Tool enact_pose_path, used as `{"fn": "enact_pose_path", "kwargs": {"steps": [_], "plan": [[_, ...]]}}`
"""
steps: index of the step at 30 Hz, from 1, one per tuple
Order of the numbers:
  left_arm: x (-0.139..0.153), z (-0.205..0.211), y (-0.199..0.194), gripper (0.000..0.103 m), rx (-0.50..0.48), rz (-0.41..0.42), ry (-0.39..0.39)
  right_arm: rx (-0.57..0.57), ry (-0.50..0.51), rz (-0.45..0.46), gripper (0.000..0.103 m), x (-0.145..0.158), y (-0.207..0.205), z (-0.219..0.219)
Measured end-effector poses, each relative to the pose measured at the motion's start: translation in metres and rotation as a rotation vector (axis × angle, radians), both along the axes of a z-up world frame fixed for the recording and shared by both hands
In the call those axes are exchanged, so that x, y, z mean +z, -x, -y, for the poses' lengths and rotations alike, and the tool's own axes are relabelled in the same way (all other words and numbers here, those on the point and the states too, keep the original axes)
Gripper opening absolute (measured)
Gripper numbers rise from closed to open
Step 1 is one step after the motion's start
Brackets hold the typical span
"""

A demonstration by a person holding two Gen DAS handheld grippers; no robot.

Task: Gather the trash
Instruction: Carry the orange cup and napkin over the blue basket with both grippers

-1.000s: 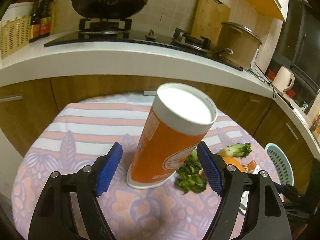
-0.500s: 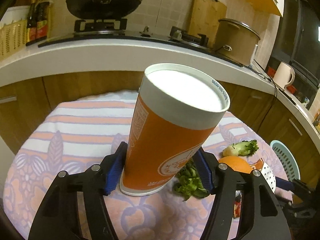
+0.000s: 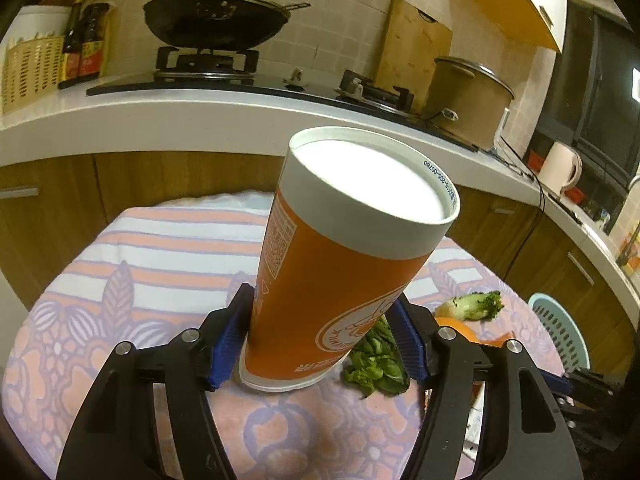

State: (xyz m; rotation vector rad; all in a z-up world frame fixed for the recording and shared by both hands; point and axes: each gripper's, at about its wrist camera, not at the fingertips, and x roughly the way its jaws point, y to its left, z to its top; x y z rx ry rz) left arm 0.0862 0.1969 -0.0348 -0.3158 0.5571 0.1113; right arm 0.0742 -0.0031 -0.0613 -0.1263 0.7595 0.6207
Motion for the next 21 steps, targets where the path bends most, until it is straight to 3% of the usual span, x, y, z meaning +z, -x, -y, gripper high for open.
{"fn": "enact_pose_path", "kwargs": {"steps": [4, 11, 21], "plan": [[0.004, -0.001, 0.006, 0.063, 0.011, 0.022, 0.007, -0.024, -0.027, 0.009, 0.012, 0.004, 0.003, 0.013], [0.017, 0.000, 0.012, 0.063, -0.012, 0.059, 0.044, -0.046, -0.034, 0.049, 0.011, 0.028, 0.009, 0.033], [0.043, 0.031, 0.028, 0.063, -0.077, 0.095, 0.035, -0.123, -0.065, 0.100, 0.011, 0.054, 0.015, 0.077]]}}
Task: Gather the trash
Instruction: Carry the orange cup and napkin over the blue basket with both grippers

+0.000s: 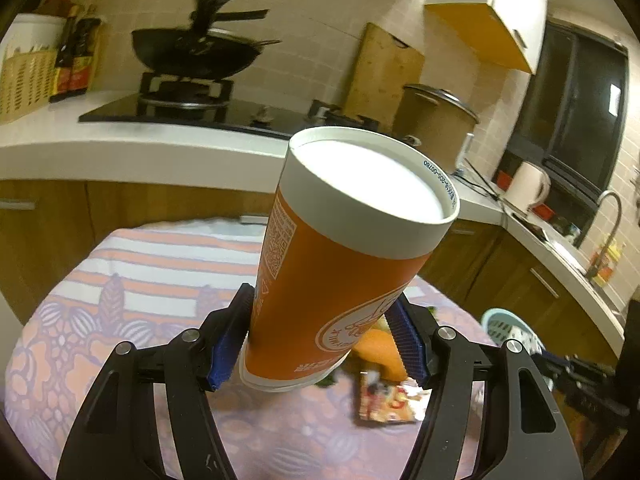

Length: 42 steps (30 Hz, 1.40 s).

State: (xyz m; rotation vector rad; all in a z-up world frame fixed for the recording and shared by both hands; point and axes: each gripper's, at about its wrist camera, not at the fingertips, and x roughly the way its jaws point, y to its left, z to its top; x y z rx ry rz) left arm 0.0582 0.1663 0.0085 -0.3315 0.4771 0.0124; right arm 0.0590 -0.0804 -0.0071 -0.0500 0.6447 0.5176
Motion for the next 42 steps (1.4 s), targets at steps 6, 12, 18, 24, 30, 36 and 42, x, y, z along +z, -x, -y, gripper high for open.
{"fn": "enact_pose_path", "kwargs": {"steps": [6, 12, 18, 24, 30, 36, 42], "plan": [[0.021, 0.048, -0.004, 0.063, -0.118, 0.032, -0.002, -0.078, -0.023, 0.047, 0.011, 0.019, -0.002, 0.035], [0.031, 0.117, -0.022, 0.063, -0.249, 0.046, -0.026, -0.170, -0.036, 0.097, 0.011, 0.036, -0.004, 0.082], [0.031, 0.176, -0.048, 0.063, -0.336, 0.035, -0.030, -0.252, -0.052, 0.104, 0.011, 0.040, -0.011, 0.128], [0.025, 0.227, -0.071, 0.063, -0.415, 0.006, -0.032, -0.331, -0.058, 0.090, 0.011, 0.032, -0.019, 0.165], [0.008, 0.267, -0.095, 0.063, -0.488, -0.056, -0.014, -0.411, -0.047, 0.061, 0.011, 0.018, -0.030, 0.200], [-0.018, 0.306, -0.116, 0.063, -0.546, -0.133, 0.007, -0.468, -0.039, 0.006, 0.011, -0.002, -0.040, 0.227], [-0.044, 0.335, -0.129, 0.063, -0.585, -0.204, 0.003, -0.507, -0.014, -0.049, 0.011, -0.026, -0.047, 0.242]]}}
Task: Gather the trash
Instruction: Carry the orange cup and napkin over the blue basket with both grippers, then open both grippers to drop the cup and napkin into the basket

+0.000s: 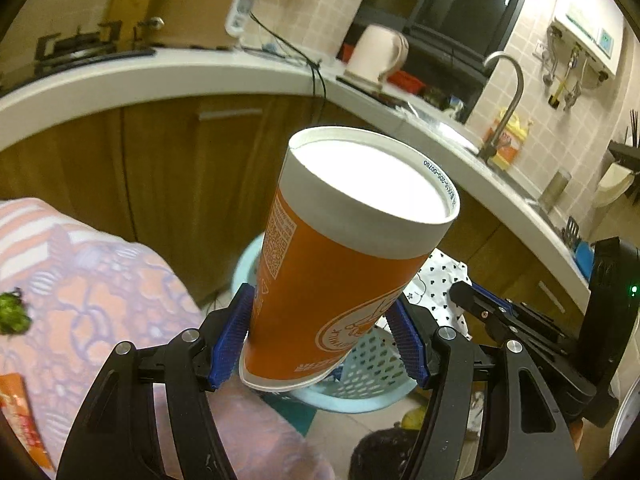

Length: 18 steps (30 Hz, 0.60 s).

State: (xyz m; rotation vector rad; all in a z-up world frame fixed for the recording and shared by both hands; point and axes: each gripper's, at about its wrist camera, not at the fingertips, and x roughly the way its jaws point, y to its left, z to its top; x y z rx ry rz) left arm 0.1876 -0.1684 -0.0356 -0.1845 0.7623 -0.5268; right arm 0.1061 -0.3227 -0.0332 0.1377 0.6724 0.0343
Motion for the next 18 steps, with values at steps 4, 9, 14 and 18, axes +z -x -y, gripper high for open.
{"fn": "enact_pose_path", "kwargs": {"steps": [4, 9, 14, 18], "plan": [[-0.011, 0.013, -0.006, 0.066, -0.017, -0.029, -0.027, -0.014, -0.005, -0.057, 0.014, -0.015, -0.009, 0.007], [-0.016, 0.015, -0.008, 0.078, -0.016, -0.044, -0.055, -0.040, -0.032, -0.107, 0.027, -0.030, -0.014, 0.017], [-0.016, 0.010, -0.006, 0.079, -0.007, -0.048, -0.069, -0.048, -0.053, -0.109, 0.033, -0.030, -0.010, 0.021], [-0.012, 0.001, 0.001, 0.079, -0.002, -0.042, -0.054, -0.039, -0.049, -0.088, 0.033, -0.020, -0.005, 0.016]]}}
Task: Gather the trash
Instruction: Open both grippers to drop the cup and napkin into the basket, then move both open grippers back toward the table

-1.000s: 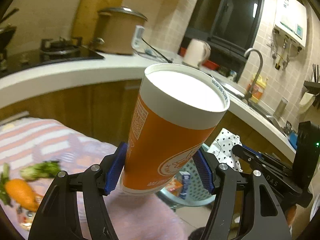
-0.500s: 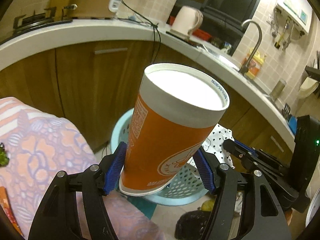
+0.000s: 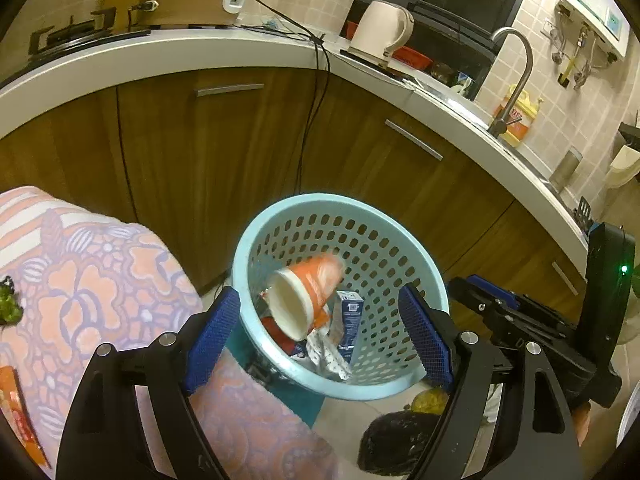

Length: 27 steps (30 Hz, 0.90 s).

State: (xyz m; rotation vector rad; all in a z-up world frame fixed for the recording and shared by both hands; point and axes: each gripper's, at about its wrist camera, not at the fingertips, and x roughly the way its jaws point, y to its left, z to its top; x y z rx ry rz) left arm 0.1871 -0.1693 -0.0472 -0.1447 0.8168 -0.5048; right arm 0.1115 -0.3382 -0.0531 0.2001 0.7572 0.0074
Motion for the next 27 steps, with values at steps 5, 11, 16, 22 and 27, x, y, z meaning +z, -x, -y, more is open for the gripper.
{"fn": "enact_pose_path", "kwargs": {"steps": [5, 11, 16, 22, 27], "plan": [[0.007, -0.013, 0.009, 0.079, 0.017, 0.014, 0.021, 0.033, 0.007, 0.022, 0.033, 0.012, 0.003, -0.016], [0.029, -0.051, 0.034, 0.079, 0.080, 0.076, 0.053, 0.107, 0.020, 0.055, 0.044, 0.027, 0.008, -0.054], [0.049, -0.103, 0.059, 0.078, 0.178, 0.125, 0.077, 0.198, 0.010, 0.076, 0.044, 0.038, 0.010, -0.095], [0.068, -0.170, 0.088, 0.078, 0.315, 0.166, 0.074, 0.325, 0.002, 0.088, 0.044, 0.048, 0.013, -0.152], [0.075, -0.237, 0.115, 0.075, 0.448, 0.191, 0.038, 0.438, -0.003, 0.088, 0.044, 0.055, 0.017, -0.204]]}}
